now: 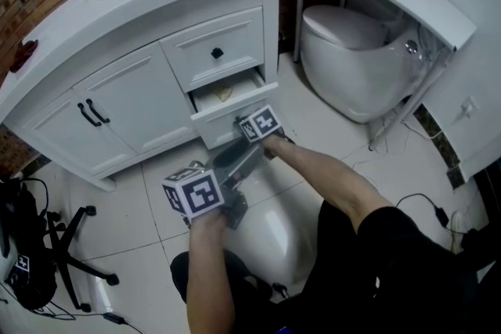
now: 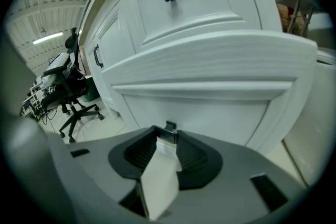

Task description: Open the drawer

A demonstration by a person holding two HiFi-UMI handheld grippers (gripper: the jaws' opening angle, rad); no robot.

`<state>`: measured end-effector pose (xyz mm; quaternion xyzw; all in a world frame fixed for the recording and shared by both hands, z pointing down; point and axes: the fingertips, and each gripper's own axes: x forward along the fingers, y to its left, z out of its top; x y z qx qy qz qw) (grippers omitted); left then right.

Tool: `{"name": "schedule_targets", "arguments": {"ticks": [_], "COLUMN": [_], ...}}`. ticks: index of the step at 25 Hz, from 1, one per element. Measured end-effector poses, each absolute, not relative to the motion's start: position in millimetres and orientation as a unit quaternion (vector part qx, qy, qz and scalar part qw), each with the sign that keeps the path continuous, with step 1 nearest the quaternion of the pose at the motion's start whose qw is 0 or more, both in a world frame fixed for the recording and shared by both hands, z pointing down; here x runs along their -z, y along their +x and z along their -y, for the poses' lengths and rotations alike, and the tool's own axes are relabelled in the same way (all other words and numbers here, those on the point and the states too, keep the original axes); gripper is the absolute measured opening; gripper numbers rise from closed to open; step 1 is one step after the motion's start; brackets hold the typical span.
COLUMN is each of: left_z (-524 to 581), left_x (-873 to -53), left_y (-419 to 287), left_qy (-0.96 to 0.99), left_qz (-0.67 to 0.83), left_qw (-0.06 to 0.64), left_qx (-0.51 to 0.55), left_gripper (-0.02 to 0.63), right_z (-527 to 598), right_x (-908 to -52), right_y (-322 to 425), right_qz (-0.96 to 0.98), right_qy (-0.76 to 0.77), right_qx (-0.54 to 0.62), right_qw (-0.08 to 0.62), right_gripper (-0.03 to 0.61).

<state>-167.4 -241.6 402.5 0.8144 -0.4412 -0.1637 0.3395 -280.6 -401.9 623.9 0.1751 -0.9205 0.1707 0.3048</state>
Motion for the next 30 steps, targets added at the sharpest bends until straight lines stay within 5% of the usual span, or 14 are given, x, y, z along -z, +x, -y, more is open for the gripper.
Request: {"name": "schedule_targets", "arguments": {"ticks": [30], "left_z": [179.6], "left_x": [-373.4], "left_y": [-143.1], "left_qy": [0.811], "left_qz": [0.451], "left_qw": [0.324], "left_qx": [0.185], "left_gripper": [0.222], "right_z": [345.5], "right_x": [-626.3], "right_y": [-239.2], "right_qz": [0.91], "right_qy": [0.148], "right_qx": [-0.143], "right_qw": [0.359], "right_gripper": [0.14]}}
